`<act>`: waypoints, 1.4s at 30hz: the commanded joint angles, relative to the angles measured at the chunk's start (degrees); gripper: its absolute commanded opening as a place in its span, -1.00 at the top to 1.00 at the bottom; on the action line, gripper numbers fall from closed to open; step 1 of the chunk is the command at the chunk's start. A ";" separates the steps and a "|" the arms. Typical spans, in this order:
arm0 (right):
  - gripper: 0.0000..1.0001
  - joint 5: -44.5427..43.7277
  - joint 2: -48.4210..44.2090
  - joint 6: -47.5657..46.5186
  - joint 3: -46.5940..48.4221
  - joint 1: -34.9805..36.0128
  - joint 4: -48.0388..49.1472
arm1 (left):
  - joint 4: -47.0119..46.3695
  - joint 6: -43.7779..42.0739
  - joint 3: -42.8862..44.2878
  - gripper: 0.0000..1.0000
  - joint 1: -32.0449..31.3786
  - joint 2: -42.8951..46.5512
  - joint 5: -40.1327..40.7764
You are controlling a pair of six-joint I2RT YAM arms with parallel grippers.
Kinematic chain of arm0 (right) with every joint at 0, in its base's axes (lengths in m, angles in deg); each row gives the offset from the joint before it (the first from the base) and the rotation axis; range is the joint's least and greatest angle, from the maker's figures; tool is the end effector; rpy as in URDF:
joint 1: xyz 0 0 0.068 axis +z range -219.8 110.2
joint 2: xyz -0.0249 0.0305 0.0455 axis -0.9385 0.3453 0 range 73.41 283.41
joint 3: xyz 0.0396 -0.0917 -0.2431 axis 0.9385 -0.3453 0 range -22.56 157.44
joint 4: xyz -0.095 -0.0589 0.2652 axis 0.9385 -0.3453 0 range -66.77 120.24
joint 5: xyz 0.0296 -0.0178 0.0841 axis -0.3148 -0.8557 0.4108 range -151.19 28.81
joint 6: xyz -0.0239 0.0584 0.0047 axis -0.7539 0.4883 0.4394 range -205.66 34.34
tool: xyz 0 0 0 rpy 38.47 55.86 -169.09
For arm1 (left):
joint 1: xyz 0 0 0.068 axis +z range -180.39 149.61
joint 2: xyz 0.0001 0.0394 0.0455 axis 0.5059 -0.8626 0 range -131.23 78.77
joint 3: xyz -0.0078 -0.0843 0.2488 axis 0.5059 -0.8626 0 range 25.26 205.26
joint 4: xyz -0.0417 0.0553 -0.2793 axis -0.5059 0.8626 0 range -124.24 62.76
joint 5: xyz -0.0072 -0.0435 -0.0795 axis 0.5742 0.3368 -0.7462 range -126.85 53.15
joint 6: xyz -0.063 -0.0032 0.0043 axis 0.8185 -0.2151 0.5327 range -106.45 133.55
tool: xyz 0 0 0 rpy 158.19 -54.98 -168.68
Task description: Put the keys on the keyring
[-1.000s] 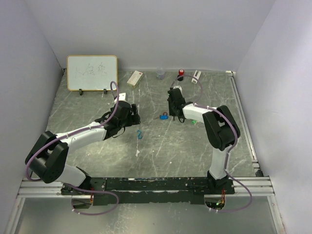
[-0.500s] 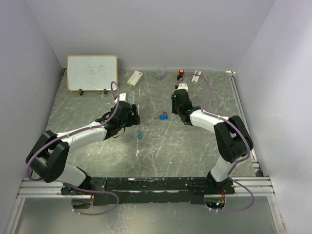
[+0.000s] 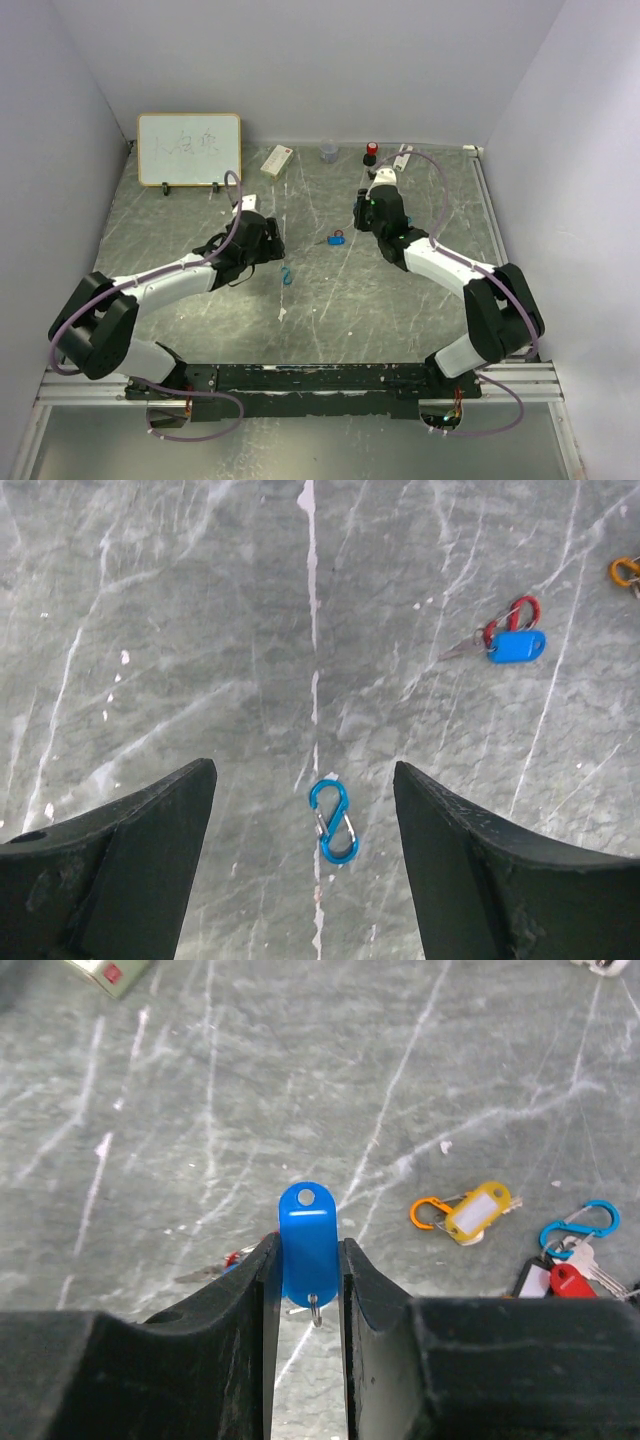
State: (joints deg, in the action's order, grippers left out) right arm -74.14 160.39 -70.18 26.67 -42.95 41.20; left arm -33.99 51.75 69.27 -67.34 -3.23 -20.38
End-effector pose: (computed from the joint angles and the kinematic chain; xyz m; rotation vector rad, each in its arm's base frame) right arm 0.3328 0.1563 0.1924 -0.0599 2.0326 0.2362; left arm 0.2732 -0.1882 0.1694 -0.1810 2.2289 -0.4043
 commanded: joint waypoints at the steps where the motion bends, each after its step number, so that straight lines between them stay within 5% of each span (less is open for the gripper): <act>1: 1.00 1.92 -2.61 0.68 -0.65 1.16 3.52 | -0.08 1.52 -2.96 -0.63 -0.44 2.68 -0.84; 24: 1.00 -0.03 -4.82 0.15 -0.14 8.65 5.01 | 0.99 5.40 -6.11 -0.60 -6.91 -0.69 2.71; 36: 1.00 -0.41 -6.12 -0.06 -0.36 8.93 4.86 | -1.45 5.36 -5.50 -0.30 -6.86 -4.64 2.23; 42: 1.00 -0.41 -5.64 -0.18 -0.37 8.94 4.95 | -1.13 5.22 -3.93 -0.31 -7.23 -5.50 2.18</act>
State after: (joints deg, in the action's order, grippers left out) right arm -73.63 155.61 -69.89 26.49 -34.36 44.34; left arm -33.59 56.69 63.23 -74.01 -7.86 -18.87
